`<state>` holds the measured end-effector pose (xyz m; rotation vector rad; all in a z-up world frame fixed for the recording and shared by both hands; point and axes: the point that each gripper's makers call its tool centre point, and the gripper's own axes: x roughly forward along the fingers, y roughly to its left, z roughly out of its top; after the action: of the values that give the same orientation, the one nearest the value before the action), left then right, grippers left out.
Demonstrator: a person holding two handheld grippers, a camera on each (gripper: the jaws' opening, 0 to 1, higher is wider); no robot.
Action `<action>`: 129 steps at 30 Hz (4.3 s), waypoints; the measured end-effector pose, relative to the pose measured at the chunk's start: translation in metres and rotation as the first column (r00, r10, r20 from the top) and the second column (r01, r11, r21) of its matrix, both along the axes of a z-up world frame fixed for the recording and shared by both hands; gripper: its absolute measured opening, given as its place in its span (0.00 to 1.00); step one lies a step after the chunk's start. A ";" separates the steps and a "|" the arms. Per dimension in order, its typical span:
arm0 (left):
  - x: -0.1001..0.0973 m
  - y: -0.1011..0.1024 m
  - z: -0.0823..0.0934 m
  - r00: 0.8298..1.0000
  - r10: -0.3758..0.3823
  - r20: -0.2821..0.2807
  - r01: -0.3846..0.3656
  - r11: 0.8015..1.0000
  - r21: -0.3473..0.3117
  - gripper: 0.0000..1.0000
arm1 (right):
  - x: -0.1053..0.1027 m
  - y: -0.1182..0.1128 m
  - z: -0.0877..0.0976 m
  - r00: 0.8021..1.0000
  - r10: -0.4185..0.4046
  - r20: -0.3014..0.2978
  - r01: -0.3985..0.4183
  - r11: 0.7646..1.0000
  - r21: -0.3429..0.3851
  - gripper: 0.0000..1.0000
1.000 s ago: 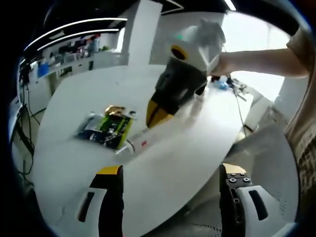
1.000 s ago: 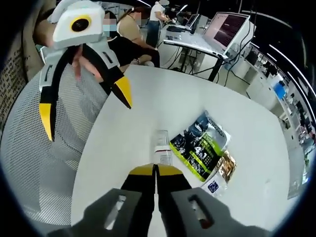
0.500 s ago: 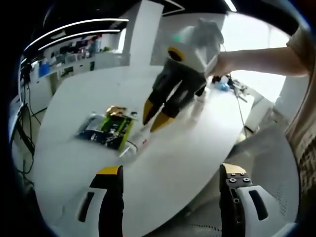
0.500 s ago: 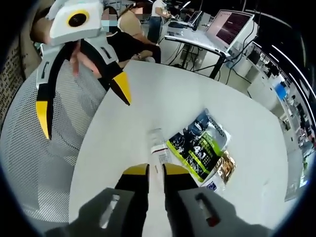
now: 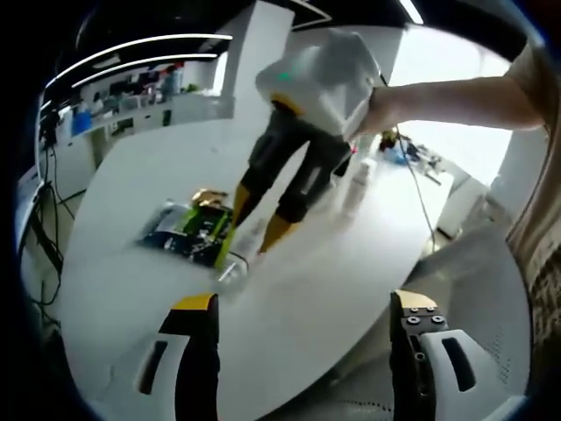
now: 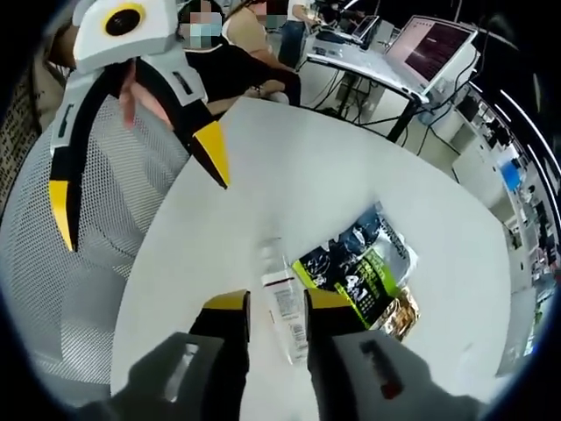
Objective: Arrange the skincare products in the storage area until every visible bottle or jar stands upright without overlapping.
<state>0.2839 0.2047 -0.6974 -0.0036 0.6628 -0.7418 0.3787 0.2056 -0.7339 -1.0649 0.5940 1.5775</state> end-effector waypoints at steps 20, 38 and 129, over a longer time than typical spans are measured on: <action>0.000 0.000 -0.002 1.000 0.000 -0.005 0.000 1.000 0.009 0.77 | 0.000 0.005 -0.030 0.996 0.085 -0.029 -0.088 0.988 -0.123 0.28; 0.001 0.001 -0.002 1.000 0.005 -0.012 -0.005 1.000 0.000 0.77 | -0.002 0.008 -0.048 0.992 0.125 -0.010 -0.125 0.974 -0.189 0.24; -0.012 -0.056 0.065 0.988 -0.147 0.052 0.153 0.976 -0.155 0.74 | -0.069 -0.039 0.142 0.634 -0.243 -0.734 0.741 0.462 0.486 0.20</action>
<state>0.2722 0.1485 -0.6323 -0.0856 0.5687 -0.9373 0.3094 0.1669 -0.5921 0.3105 0.4860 1.3191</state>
